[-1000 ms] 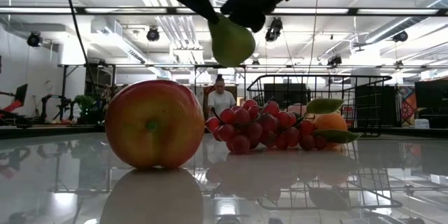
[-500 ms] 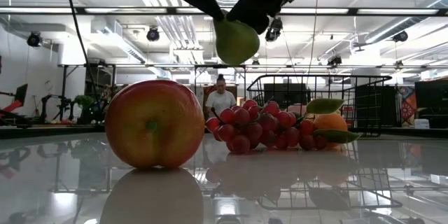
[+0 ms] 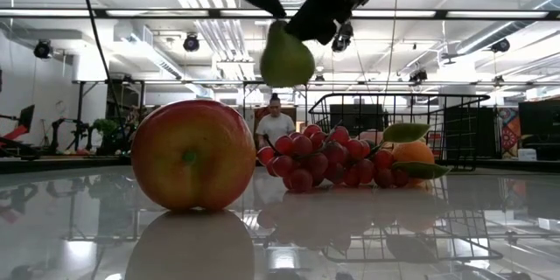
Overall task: Build produce basket
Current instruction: Put the pear into the black basket
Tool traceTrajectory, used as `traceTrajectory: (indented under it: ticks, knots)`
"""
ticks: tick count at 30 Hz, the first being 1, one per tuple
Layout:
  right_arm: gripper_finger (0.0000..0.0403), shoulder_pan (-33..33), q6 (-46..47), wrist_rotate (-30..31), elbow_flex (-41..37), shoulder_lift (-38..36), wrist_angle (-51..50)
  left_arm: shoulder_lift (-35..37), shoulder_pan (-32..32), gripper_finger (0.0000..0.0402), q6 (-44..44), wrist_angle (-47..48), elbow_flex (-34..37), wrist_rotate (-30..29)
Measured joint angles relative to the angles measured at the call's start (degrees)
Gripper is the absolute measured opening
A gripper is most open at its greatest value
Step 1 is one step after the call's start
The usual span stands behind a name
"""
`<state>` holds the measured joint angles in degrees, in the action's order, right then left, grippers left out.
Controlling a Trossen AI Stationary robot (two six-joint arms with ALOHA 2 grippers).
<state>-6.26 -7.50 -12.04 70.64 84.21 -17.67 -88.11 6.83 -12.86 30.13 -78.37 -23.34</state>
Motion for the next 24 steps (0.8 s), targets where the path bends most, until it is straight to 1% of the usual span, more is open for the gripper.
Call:
traceTrajectory:
  ticks: [3,12,18,19,24]
  knots:
    - [0.0139,0.02,-0.01,0.01,-0.08,0.08,-0.15,0.08,-0.04,0.0126,-0.12,-1.45,-0.04,-0.06]
    - [0.0136,-0.01,0.01,0.03,-0.08,0.05,-0.6,0.36,-0.02,0.0128,-4.71,-2.92,-0.14,0.1]
    - [0.0135,-0.62,-0.01,0.11,-0.08,-0.35,-0.83,4.61,-0.02,0.0128,-7.06,-2.79,-0.11,0.25]
    - [0.0135,-0.75,0.0,0.49,-0.08,-0.45,-0.85,5.38,-0.02,0.0128,-7.06,-2.71,-0.09,0.27]
    - [0.0135,-1.28,-0.01,6.14,-0.08,-1.64,-1.69,10.6,-0.02,0.0128,-7.03,-3.14,1.53,0.27]
